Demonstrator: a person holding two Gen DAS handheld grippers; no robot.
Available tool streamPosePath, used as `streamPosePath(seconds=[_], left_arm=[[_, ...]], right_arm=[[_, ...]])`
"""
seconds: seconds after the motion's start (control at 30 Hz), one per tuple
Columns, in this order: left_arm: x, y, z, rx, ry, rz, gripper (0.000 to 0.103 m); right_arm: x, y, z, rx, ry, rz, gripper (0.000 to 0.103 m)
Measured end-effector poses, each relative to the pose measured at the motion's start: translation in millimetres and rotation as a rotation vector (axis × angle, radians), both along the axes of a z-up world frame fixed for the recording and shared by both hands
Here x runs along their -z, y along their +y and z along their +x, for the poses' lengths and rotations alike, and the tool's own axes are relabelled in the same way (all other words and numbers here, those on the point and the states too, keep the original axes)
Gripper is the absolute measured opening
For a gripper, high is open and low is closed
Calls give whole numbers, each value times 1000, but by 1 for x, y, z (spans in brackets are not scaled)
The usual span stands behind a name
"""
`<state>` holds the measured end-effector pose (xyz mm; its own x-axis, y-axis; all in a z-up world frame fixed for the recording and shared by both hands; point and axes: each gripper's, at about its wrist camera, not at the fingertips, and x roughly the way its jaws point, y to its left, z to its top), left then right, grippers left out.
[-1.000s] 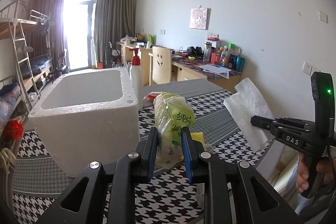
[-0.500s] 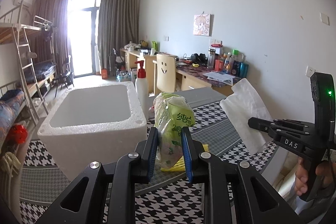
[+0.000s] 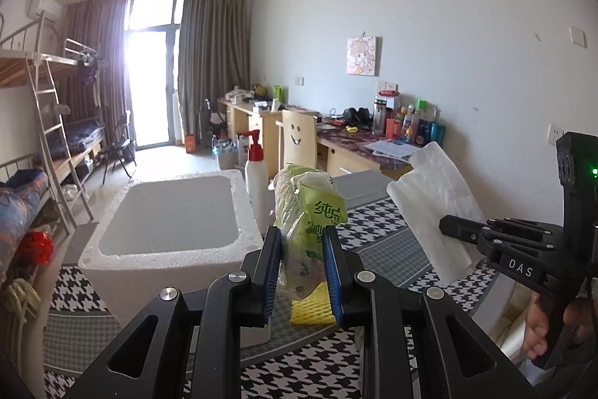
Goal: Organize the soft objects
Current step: 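Carry the tissue pack with the left tool while the right tool carries the tissue toward the foam box, then open the left tool over the foam box to drop the tissue pack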
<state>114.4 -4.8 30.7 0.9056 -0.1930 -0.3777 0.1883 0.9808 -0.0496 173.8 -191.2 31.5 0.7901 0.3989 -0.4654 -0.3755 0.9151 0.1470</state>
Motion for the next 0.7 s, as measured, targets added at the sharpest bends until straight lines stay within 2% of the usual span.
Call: streamPosePath(seconds=[0.7], left_arm=[[-19, 8, 10, -67, -58, 6, 24]], right_arm=[[-21, 21, 7, -61, -70, 2, 7]])
